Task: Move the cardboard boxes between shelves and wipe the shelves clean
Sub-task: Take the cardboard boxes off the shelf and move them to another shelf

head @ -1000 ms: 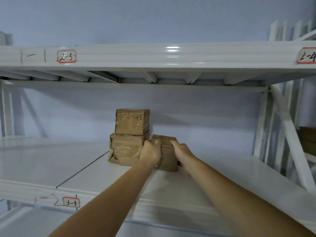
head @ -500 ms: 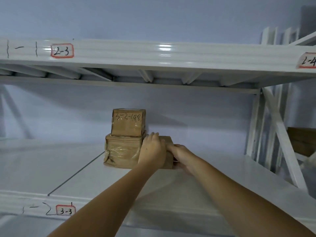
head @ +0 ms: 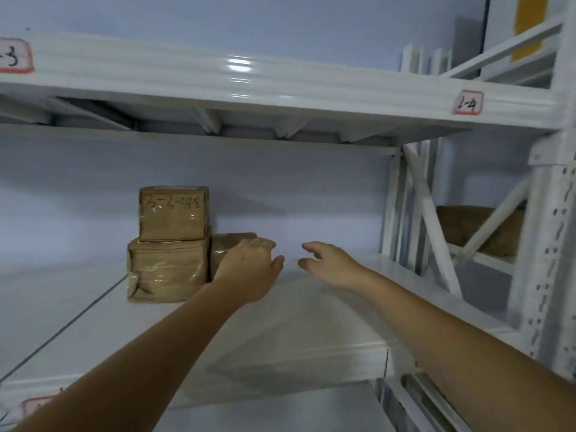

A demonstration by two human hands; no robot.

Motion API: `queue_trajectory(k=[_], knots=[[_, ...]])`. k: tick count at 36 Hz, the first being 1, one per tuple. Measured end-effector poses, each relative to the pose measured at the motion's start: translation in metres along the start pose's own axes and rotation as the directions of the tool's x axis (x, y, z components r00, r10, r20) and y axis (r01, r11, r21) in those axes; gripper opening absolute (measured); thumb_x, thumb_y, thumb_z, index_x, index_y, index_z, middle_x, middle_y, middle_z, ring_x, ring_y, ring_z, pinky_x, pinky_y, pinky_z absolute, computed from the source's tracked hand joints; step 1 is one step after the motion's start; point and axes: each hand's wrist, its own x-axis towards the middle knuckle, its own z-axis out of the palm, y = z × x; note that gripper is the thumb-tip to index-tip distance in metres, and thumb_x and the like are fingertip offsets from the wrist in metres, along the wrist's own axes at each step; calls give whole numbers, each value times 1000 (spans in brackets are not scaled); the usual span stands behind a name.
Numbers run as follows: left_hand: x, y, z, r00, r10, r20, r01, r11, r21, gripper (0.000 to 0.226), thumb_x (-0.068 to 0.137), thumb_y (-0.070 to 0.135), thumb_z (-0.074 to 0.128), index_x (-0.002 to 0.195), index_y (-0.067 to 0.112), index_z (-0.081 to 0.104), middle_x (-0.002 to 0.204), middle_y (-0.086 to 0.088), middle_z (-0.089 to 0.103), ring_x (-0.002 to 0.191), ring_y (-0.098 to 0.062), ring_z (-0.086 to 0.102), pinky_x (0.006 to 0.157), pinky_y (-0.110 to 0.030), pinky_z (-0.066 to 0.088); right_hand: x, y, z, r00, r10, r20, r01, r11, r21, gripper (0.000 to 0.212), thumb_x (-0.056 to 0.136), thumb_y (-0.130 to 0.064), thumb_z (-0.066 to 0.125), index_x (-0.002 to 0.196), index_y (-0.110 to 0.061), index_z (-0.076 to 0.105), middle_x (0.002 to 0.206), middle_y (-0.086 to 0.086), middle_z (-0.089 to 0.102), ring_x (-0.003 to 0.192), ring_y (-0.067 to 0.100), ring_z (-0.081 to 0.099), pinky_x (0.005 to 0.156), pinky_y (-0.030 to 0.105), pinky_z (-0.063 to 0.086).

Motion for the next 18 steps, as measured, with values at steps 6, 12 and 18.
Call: queue_trajectory(k=[6,12,18], knots=[[-17,65,-5,989,139,57,-142,988,51,55,107,50,38,153,21,41,156,-2,45,143,-24,39,116,-39,33,-76,36,-66,998,-19,66,45,909,-414,64,105,-43,50,159,-16,29,165,6,29,150,22,29,118,27,20],[-36,158,6,943,294,158,-292,956,-35,57,107,49,36,157,22,35,160,-2,40,143,-24,38,117,-39,30,-156,73,-116,997,47,59,-8,848,-529,73,103,-53,46,162,-18,22,168,3,23,153,21,25,121,28,17],[-64,269,4,885,442,146,-421,894,-153,54,108,44,38,156,19,37,158,-5,43,140,-26,41,115,-38,34,-252,114,-174,994,106,-5,-91,833,-546,73,103,-58,42,162,-21,20,166,4,27,150,20,29,119,28,22]])
